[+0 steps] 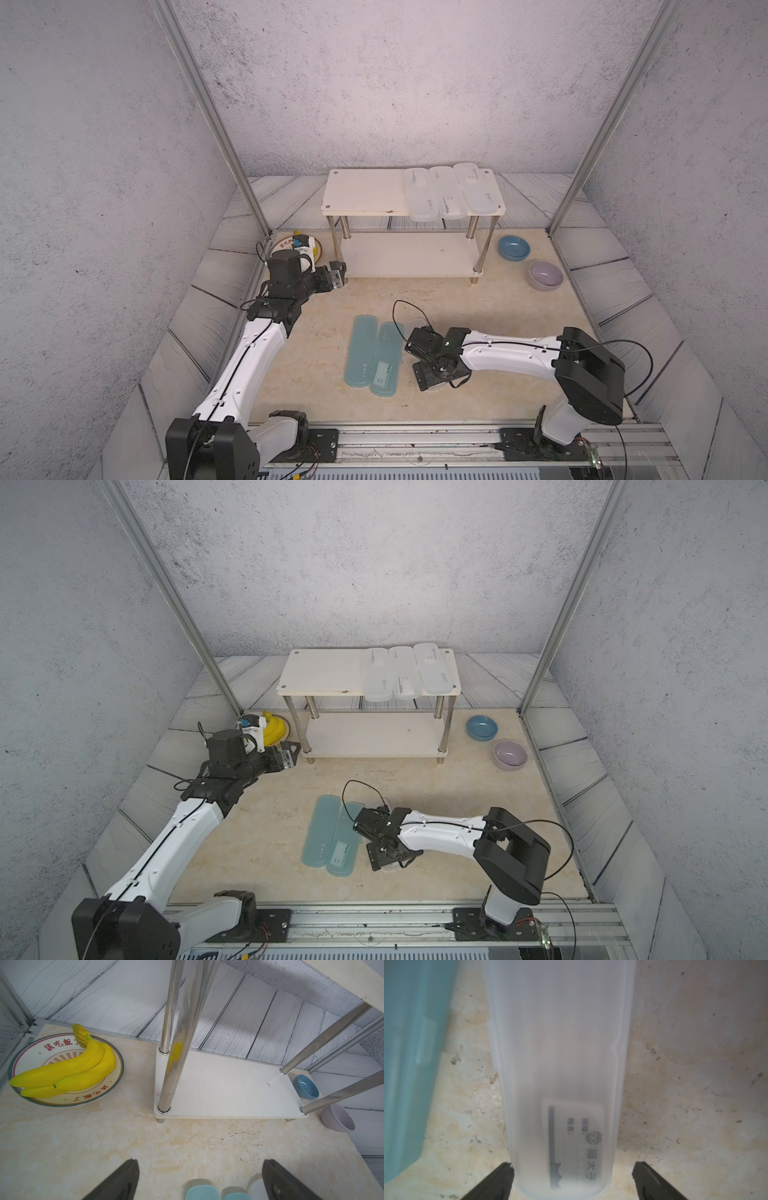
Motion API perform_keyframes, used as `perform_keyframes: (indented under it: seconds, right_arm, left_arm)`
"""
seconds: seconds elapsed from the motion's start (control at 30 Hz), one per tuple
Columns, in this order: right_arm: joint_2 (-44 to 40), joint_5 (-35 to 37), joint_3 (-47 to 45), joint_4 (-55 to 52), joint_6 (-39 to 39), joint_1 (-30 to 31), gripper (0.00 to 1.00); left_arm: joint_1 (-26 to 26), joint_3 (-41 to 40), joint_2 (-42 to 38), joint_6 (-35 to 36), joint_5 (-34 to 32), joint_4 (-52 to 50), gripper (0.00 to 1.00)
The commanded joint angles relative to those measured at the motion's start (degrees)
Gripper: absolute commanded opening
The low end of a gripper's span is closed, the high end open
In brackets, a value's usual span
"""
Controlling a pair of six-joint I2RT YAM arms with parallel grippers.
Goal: Place the pencil cases on the shelf according to color
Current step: Pick up the pencil case from the center of the board.
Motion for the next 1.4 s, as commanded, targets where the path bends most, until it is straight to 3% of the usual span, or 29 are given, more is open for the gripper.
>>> perform_keyframes:
  seconds: [0.0, 0.23, 0.77, 0.93, 1.1, 1.37]
  right_arm:
    - [-0.36, -1.98, -0.58, 4.24, -0.75, -0.01, 0.96]
    - [2.82, 0.79, 0.18, 1.17, -2.78, -0.05, 0.96]
    - [2.13, -1.71, -3.21, 3.35, -1.89, 0.14, 0.93]
    - [1.02, -0.31, -2.94, 2.46, -1.81, 0.43, 0.84]
    - [-4.14, 3.49, -2.02, -1.02, -1.46, 0.48, 0.55]
    - [-10.49, 9.74, 11.14, -11.59, -6.32, 0.40, 0.50]
  left_arm:
    - [0.33, 0.91, -1.11, 0.04, 0.80, -0.18, 0.99]
    - [0.31, 0.81, -1.42, 0.39, 0.19, -0.44, 0.99]
    - [0.33, 0.75, -0.98, 0.60, 0.27, -0.57, 0.99]
    - [0.33, 0.88, -0.98, 0.81, 0.01, -0.73, 0.99]
    - [0.29, 0.98, -0.81, 0.99, -0.16, -0.79, 0.99]
    - [0.33, 1.31, -0.52, -0.21, 0.71, 0.35, 0.99]
